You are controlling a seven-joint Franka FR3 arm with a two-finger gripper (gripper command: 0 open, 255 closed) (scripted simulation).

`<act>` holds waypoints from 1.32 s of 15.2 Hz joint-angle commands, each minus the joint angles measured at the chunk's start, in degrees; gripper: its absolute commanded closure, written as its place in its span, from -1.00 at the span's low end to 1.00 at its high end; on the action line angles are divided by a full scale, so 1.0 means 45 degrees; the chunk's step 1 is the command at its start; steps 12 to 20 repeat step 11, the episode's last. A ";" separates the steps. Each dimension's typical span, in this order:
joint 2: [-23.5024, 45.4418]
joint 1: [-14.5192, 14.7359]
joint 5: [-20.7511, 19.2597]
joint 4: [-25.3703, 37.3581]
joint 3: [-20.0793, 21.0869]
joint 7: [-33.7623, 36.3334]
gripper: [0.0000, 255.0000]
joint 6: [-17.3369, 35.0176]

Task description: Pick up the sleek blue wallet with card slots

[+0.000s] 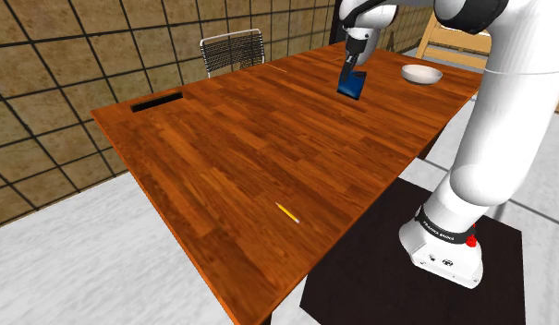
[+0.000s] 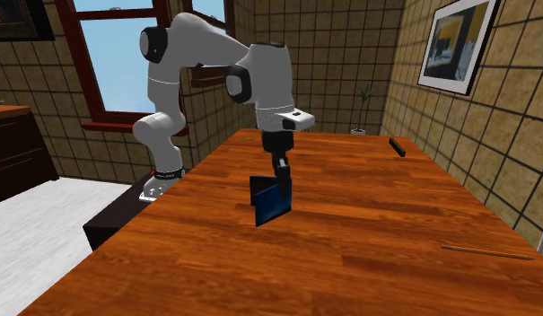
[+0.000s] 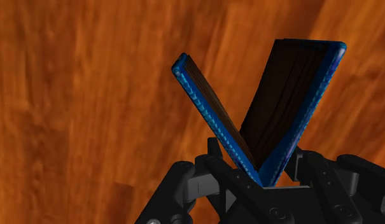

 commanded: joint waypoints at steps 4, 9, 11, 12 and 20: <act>-0.0241 0.0023 -0.0208 0.0609 -0.0071 0.0156 1.00 -0.0806; -0.0406 0.0026 -0.0354 0.1270 -0.0121 0.0280 1.00 -0.1599; -0.0411 0.0025 -0.0358 0.1290 -0.0123 0.0284 1.00 -0.1623; -0.0411 0.0025 -0.0358 0.1290 -0.0123 0.0284 1.00 -0.1623; -0.0411 0.0025 -0.0358 0.1290 -0.0123 0.0284 1.00 -0.1623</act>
